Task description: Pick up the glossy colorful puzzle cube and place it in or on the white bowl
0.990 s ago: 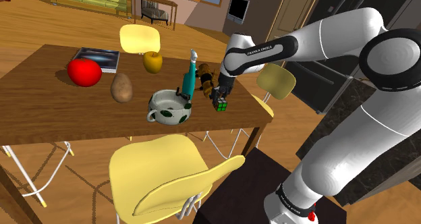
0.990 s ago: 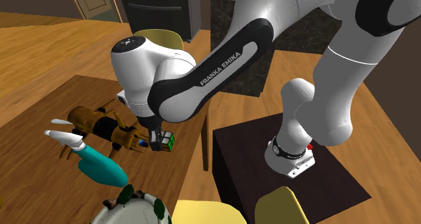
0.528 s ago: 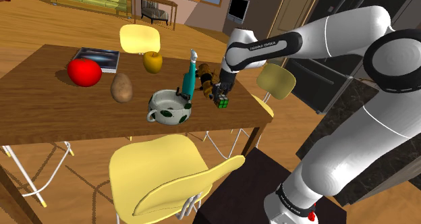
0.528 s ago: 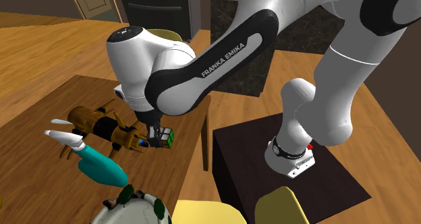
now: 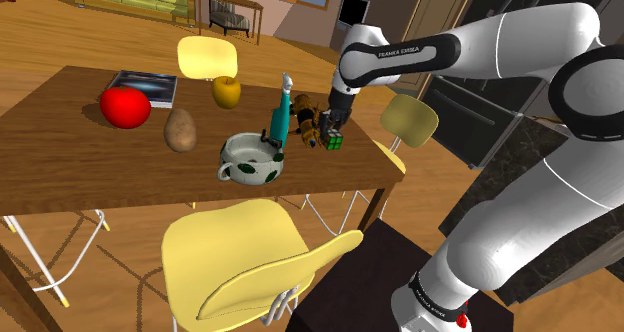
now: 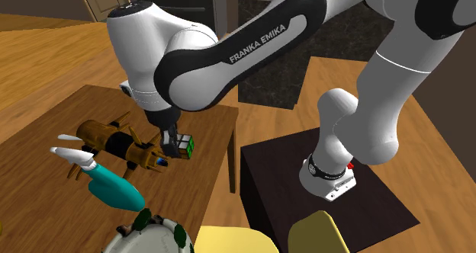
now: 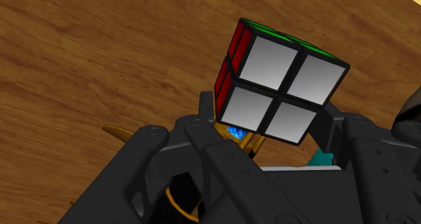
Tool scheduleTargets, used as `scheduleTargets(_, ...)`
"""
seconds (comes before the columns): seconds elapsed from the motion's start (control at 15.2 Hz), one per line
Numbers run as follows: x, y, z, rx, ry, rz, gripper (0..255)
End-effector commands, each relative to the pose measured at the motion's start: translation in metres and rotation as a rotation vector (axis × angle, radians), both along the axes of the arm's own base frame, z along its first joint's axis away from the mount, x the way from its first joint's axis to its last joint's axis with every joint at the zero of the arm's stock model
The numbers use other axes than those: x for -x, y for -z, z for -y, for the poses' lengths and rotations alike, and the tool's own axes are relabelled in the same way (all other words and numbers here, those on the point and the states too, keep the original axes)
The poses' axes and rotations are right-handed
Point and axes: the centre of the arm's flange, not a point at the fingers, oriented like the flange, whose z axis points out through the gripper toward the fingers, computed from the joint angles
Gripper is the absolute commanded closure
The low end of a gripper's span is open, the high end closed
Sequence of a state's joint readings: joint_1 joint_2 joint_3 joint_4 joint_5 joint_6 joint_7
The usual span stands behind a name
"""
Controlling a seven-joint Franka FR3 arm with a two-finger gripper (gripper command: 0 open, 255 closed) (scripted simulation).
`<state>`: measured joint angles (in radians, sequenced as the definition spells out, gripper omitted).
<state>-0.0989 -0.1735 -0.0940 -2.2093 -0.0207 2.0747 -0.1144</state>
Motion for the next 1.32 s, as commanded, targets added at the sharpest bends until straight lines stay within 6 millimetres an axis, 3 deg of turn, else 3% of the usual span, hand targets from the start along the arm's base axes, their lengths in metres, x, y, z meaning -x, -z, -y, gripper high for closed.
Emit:
scheduleTargets(0.0,0.001,-0.011,-0.001,0.0,0.0,0.0,255)
scheduleTargets(1.25,0.001,-0.108,-0.001,0.0,0.0,0.0,255)
